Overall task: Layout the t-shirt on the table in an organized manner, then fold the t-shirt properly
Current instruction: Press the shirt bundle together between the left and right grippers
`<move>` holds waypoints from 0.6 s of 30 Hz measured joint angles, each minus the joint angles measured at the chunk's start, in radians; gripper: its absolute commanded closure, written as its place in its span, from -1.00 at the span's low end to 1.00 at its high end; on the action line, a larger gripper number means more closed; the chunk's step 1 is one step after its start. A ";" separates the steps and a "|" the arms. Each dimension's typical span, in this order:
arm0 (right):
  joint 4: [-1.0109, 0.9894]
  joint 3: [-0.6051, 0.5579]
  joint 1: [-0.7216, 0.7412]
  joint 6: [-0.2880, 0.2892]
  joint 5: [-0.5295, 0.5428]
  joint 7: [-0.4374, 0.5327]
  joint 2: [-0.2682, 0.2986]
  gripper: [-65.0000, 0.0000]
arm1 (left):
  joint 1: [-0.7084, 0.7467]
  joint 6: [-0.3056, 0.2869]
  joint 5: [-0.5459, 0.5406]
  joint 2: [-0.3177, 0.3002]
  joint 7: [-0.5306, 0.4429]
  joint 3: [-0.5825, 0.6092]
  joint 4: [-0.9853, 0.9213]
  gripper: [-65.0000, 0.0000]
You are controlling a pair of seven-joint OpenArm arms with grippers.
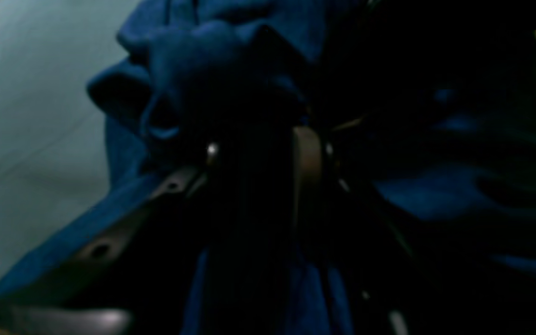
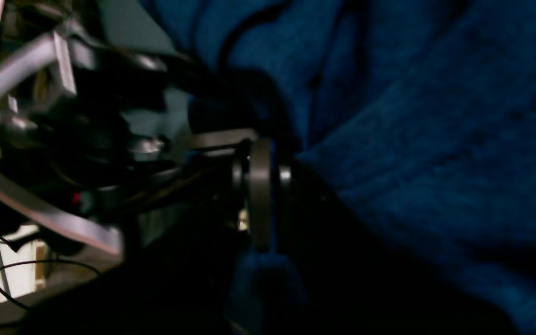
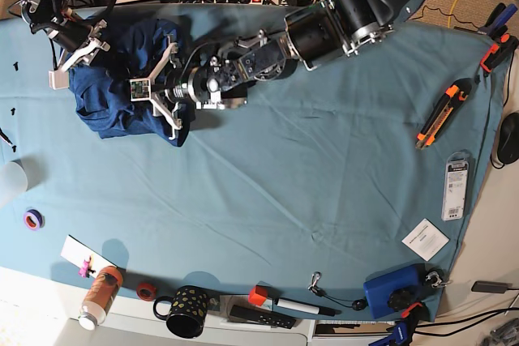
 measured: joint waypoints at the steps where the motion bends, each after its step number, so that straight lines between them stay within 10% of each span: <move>1: 0.000 0.000 0.002 0.000 0.010 0.001 0.000 0.95 | -0.005 0.015 0.000 0.000 0.000 0.000 0.000 0.55; 10: 0.000 -0.002 0.006 0.003 0.024 0.004 -0.002 0.95 | -0.034 0.000 -0.019 0.002 0.024 -0.095 0.001 0.95; 18: 0.000 -0.002 0.006 0.003 0.024 0.004 -0.002 0.94 | -0.035 -0.227 -0.149 0.002 0.099 -0.272 0.033 1.00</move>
